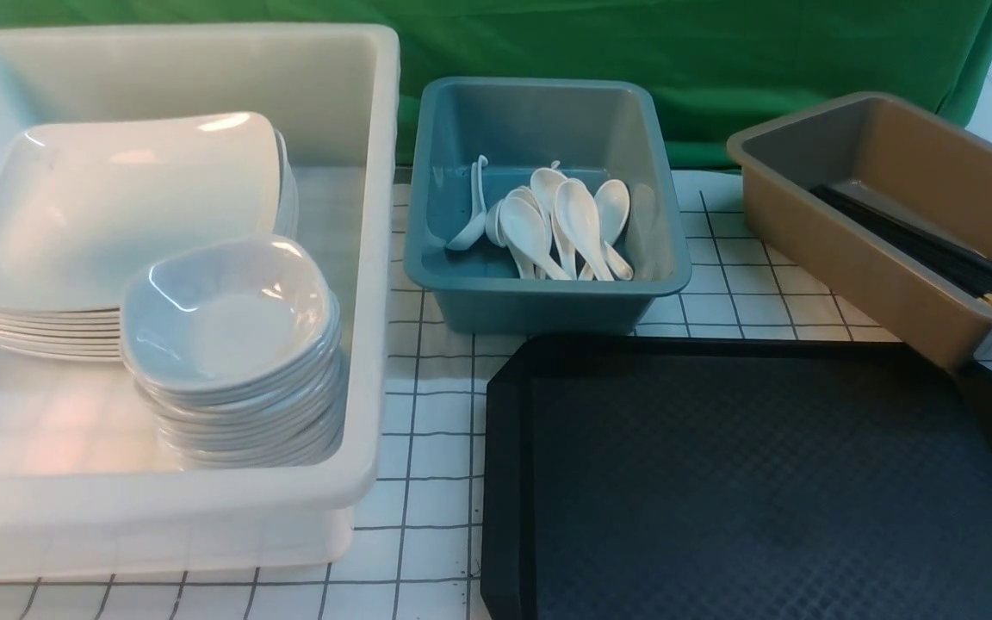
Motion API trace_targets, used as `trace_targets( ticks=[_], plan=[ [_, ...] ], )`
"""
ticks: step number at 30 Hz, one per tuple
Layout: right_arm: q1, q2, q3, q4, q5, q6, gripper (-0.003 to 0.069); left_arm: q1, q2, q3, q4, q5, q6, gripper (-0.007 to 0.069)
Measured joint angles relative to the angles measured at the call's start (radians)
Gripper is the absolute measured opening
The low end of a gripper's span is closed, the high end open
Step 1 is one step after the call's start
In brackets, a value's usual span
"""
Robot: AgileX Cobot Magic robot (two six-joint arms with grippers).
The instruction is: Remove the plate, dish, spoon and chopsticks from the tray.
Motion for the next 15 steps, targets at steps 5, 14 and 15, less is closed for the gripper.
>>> trace_targets(
  ticks=[5, 14, 15],
  plan=[
    [0.000, 0.000, 0.000, 0.000, 0.000, -0.001, 0.0071, 0.000, -0.005, 0.000, 0.000, 0.142, -0.002, 0.0002],
    [0.000, 0.000, -0.040, -0.003, 0.041, 0.000, 0.0007, -0.124, -0.021, 0.000, -0.001, 0.417, -0.002, -0.0011],
    [0.000, 0.000, -0.061, -0.007, 0.069, 0.000, 0.0007, -0.154, -0.022, 0.000, -0.001, 0.434, -0.002, -0.0011]
  ],
)
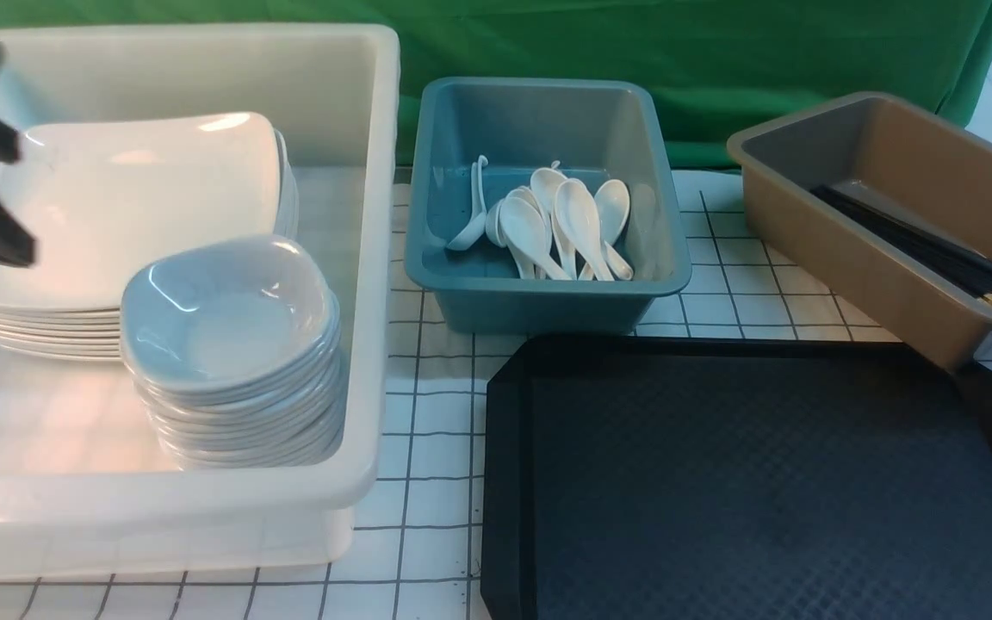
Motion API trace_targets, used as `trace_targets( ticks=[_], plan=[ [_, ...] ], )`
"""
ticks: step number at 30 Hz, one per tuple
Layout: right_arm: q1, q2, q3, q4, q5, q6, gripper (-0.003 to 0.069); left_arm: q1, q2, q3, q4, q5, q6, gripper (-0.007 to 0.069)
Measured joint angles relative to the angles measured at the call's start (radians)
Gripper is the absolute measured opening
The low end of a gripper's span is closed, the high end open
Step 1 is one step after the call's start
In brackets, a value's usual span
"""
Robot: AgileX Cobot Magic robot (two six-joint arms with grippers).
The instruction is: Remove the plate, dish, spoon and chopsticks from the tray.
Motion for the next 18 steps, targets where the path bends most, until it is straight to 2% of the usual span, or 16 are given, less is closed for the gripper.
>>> trace_targets(
  ticks=[4, 5, 6, 9, 11, 16, 17, 18],
  plan=[
    [0.000, -0.013, -0.084, -0.054, 0.153, 0.004, 0.0007, -0.132, -0.021, -0.001, 0.020, 0.043, 0.009, -0.0011],
    [0.000, -0.016, -0.087, -0.057, 0.161, 0.007, 0.0007, -0.139, -0.021, -0.001, 0.023, 0.045, 0.009, -0.0011],
    [0.000, -0.041, -0.100, -0.071, 0.173, 0.013, 0.0007, -0.195, -0.036, -0.001, 0.047, 0.050, 0.009, -0.0011],
    [0.000, -0.126, -0.092, -0.078, 0.156, 0.039, 0.0006, -0.277, -0.067, -0.001, 0.075, 0.053, 0.012, -0.0011],
    [0.000, -0.164, -0.075, -0.076, 0.133, 0.056, 0.0006, -0.300, -0.080, -0.001, 0.078, 0.053, 0.012, -0.0011],
    [0.000, -0.308, 0.120, 0.016, -0.195, 0.101, 0.0004, -0.388, -0.127, -0.001, 0.077, 0.055, 0.012, -0.0006],
    [0.000, -0.311, 0.120, 0.021, -0.209, 0.106, 0.0004, -0.390, -0.128, -0.001, 0.076, 0.055, 0.012, -0.0005],
    [0.000, -0.321, 0.185, 0.063, -0.321, 0.106, 0.0004, -0.400, -0.131, -0.001, 0.072, 0.055, 0.012, -0.0004]
  ],
)
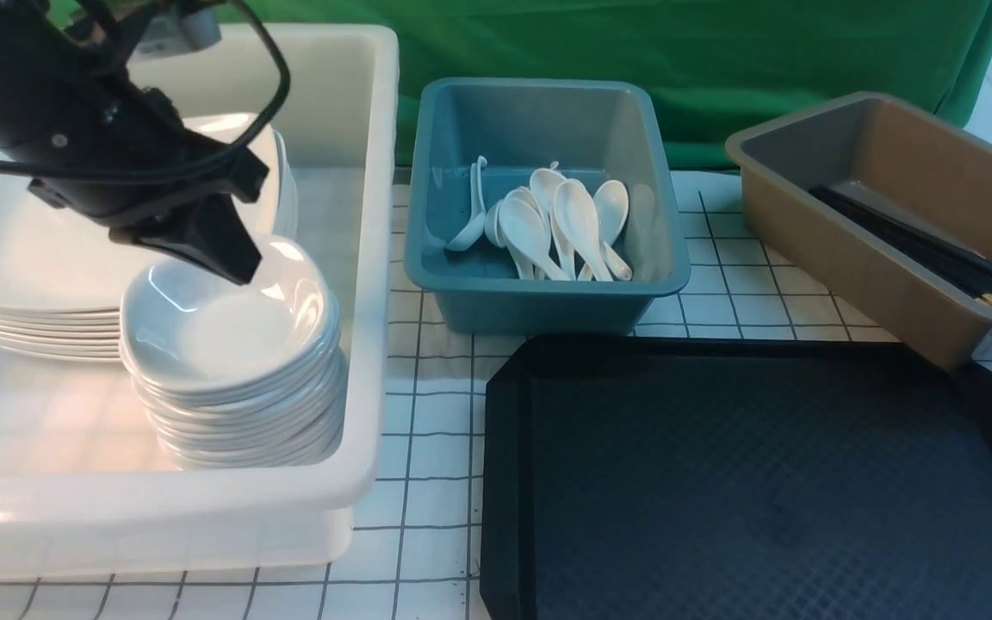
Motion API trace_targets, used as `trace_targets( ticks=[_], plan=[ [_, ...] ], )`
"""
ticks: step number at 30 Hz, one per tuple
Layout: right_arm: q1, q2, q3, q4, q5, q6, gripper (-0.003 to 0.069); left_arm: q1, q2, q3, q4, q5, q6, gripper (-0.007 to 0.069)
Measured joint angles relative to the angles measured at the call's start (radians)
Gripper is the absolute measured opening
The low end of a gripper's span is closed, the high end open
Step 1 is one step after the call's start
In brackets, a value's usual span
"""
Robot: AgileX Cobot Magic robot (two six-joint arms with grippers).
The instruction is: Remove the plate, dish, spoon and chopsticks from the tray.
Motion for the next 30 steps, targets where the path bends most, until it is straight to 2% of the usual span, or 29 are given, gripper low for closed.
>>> trace_targets(
  ticks=[3, 8, 30],
  plan=[
    [0.000, -0.003, 0.098, 0.051, -0.159, 0.000, 0.0004, -0.003, 0.000, 0.000, -0.019, 0.000, 0.000, -0.0003],
    [0.000, -0.003, 0.158, 0.064, -0.264, 0.000, 0.0004, -0.004, 0.000, 0.000, -0.031, 0.000, 0.000, -0.0003],
    [0.000, -0.003, 0.166, 0.069, -0.286, 0.000, 0.0043, -0.004, 0.000, 0.000, -0.030, -0.001, 0.019, -0.0003]
  ],
)
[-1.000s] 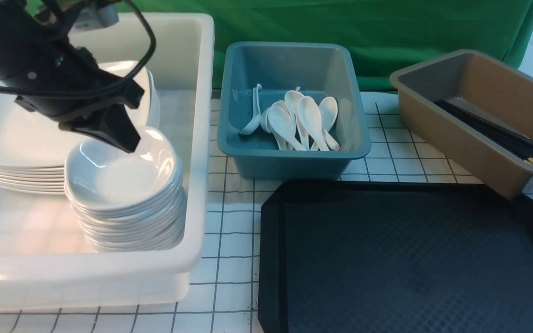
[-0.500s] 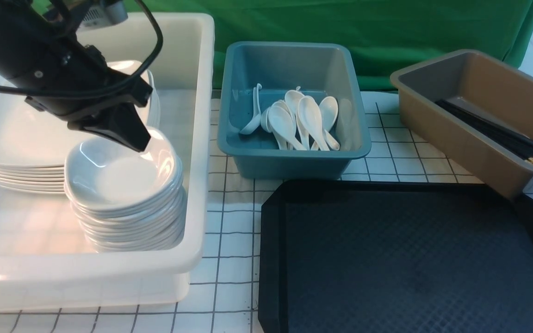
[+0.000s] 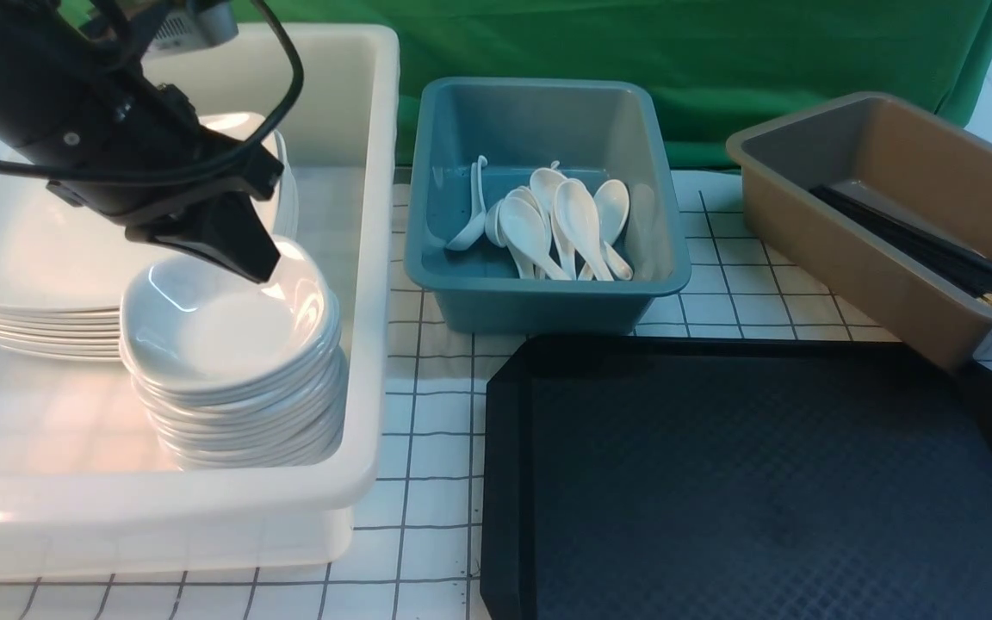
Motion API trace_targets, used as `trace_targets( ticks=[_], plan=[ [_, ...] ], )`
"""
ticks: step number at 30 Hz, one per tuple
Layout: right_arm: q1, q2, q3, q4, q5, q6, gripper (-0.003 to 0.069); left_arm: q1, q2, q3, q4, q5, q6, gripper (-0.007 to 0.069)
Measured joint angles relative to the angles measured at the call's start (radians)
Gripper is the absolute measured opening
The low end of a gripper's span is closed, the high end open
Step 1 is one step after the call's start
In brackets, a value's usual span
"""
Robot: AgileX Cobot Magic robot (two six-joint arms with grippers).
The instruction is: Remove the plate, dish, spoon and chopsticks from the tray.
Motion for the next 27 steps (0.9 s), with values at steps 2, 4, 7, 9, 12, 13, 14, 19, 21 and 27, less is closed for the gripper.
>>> trace_targets(
  ticks=[2, 4, 7, 9, 12, 13, 14, 19, 21, 27],
  plan=[
    [0.000, 0.000, 0.006, 0.000, -0.004, 0.000, 0.0052, 0.000, 0.000, 0.000, 0.000, 0.001, 0.000, -0.0003],
    [0.000, 0.000, 0.020, 0.000, -0.008, 0.000, 0.0058, 0.000, 0.000, 0.000, 0.000, 0.001, 0.000, -0.0003],
    [0.000, -0.008, 0.042, 0.000, -0.010, 0.000, 0.0062, 0.000, 0.000, 0.000, -0.001, 0.001, 0.000, -0.0003],
    [0.000, -0.039, 0.091, 0.000, -0.017, 0.000, 0.0067, 0.000, 0.000, 0.000, -0.001, 0.001, 0.000, -0.0003],
    [-0.003, -0.064, 0.147, 0.000, -0.035, 0.000, 0.0070, 0.000, 0.000, 0.000, -0.001, 0.001, 0.000, -0.0003],
    [-0.015, -0.085, 0.197, -0.003, -0.069, 0.000, 0.0071, 0.000, 0.000, 0.000, -0.001, 0.001, 0.000, -0.0003],
    [-0.017, -0.088, 0.204, -0.004, -0.069, 0.000, 0.0071, 0.000, 0.000, 0.000, -0.001, 0.001, 0.000, -0.0003],
    [-0.088, -0.144, 0.367, -0.026, -0.107, 0.000, 0.0081, 0.000, 0.000, 0.000, -0.003, 0.001, -0.006, -0.0003],
    [-0.110, -0.155, 0.399, -0.028, -0.104, 0.000, 0.0083, 0.000, -0.002, 0.000, -0.008, 0.001, -0.012, -0.0003],
    [-0.194, -0.160, 0.423, -0.031, -0.146, 0.016, 0.0092, 0.000, -0.072, 0.000, -0.022, 0.002, -0.023, -0.0003]
  ],
)
